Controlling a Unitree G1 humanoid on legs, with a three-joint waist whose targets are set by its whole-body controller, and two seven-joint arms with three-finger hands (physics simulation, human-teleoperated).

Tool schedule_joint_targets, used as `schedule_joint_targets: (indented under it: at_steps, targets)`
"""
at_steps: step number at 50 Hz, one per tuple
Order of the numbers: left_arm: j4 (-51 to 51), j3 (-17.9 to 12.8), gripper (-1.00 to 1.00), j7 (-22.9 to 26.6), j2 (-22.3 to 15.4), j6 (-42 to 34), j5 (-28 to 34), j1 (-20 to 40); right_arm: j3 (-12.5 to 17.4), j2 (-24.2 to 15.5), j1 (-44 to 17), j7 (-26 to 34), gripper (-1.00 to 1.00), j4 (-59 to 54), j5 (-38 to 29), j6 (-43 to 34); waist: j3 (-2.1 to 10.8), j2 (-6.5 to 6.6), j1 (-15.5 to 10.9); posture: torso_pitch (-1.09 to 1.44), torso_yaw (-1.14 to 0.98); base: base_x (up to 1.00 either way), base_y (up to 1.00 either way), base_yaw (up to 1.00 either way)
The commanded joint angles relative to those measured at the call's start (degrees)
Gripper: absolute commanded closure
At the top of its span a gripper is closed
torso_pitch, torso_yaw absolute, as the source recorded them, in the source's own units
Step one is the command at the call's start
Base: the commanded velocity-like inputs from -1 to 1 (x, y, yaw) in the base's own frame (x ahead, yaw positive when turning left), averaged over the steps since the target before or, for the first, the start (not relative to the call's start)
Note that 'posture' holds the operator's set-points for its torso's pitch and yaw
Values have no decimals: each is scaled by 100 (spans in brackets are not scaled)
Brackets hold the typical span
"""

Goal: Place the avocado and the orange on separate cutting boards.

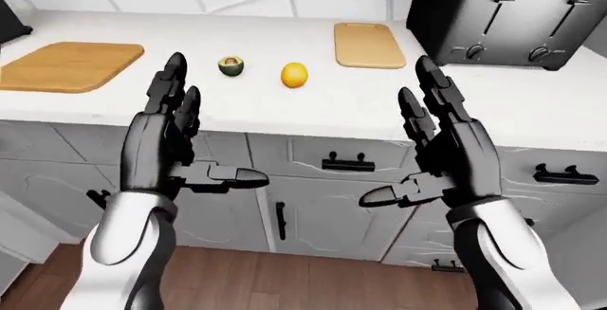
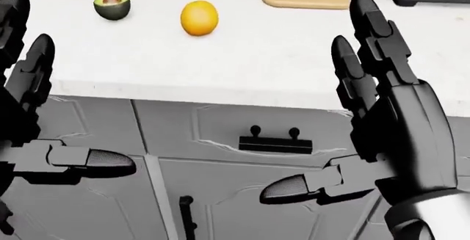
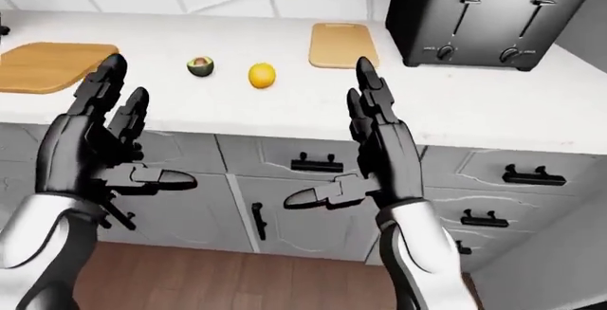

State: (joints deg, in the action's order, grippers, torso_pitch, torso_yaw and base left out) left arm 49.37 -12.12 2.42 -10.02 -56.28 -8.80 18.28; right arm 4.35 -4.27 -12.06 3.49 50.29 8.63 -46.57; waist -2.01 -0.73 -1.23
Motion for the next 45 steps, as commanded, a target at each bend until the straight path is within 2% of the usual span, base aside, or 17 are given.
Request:
schedule_joint_targets:
  at_steps: [1,3,5,7,10,15,20,22,24,25,26,33,36,38,40,41,45]
  targets:
    - [144,16,-100,33,-49,41,-58,189,87,-49,-107,-86,-100,195,-81,120,139,123,3,0,0,43,0,0]
    - [230,-34,-100,20,-67,-104,-109,253,103,-60,-107,-65,-100,221,-90,133,-49,185,56,0,0,51,15,0]
    - [181,-55,-100,38,-85,-25,-121,218,59,-50,-85,-42,-100,185,-113,197,-154,-28,50,0,0,52,40,0]
    - [199,-97,-100,28,-100,-74,-151,248,50,-35,-109,-51,-100,170,-120,185,-24,-201,95,0,0,42,50,0]
    - [251,-122,-100,11,-126,-139,-197,282,53,-39,-122,-34,-100,218,-114,141,33,-299,126,0,0,28,52,0]
    - [228,-67,-100,1,-127,-59,-184,210,32,4,-73,-16,-100,189,-103,220,147,-248,123,0,0,12,59,0]
    - [341,-132,-100,7,-145,-187,-222,243,63,14,-135,-43,-100,268,-45,152,127,-83,93,0,0,3,57,0]
    - [348,-116,-100,5,-154,-183,-223,237,103,36,-135,-53,-100,261,50,192,148,160,171,0,0,0,2,0]
    - [430,-131,-100,5,-167,-277,-238,255,154,52,-142,-117,-100,172,150,270,183,593,154,0,0,0,0,0]
    - [449,-150,-100,9,-171,-300,-248,262,127,28,-125,-148,-100,167,141,291,67,309,166,0,0,0,0,0]
    - [416,-158,-100,8,-175,-282,-244,273,119,22,-117,-171,-100,177,144,304,66,367,143,0,0,0,0,0]
    - [345,-133,-100,21,-203,-238,-213,298,149,-31,-101,-217,-100,-32,195,434,-8,264,130,0,0,0,0,0]
    - [412,-183,-100,55,-194,-235,-224,214,141,-4,-94,-246,-100,-68,215,492,182,275,93,0,0,0,0,28]
    - [400,-192,-100,64,-189,-196,-221,185,193,5,-129,-281,-100,-113,287,471,95,204,70,0,0,0,0,0]
    - [409,-165,-100,51,-194,-221,-210,207,163,-15,-113,-298,-100,-122,283,475,194,142,51,0,0,6,-5,0]
    - [393,-158,-100,55,-196,-200,-200,206,171,-23,-95,-292,-100,-135,288,491,143,124,43,0,0,22,-20,0]
    - [421,-100,-100,6,-205,-347,-204,361,200,-87,-133,-254,-100,-87,294,408,110,213,10,0,0,24,-19,0]
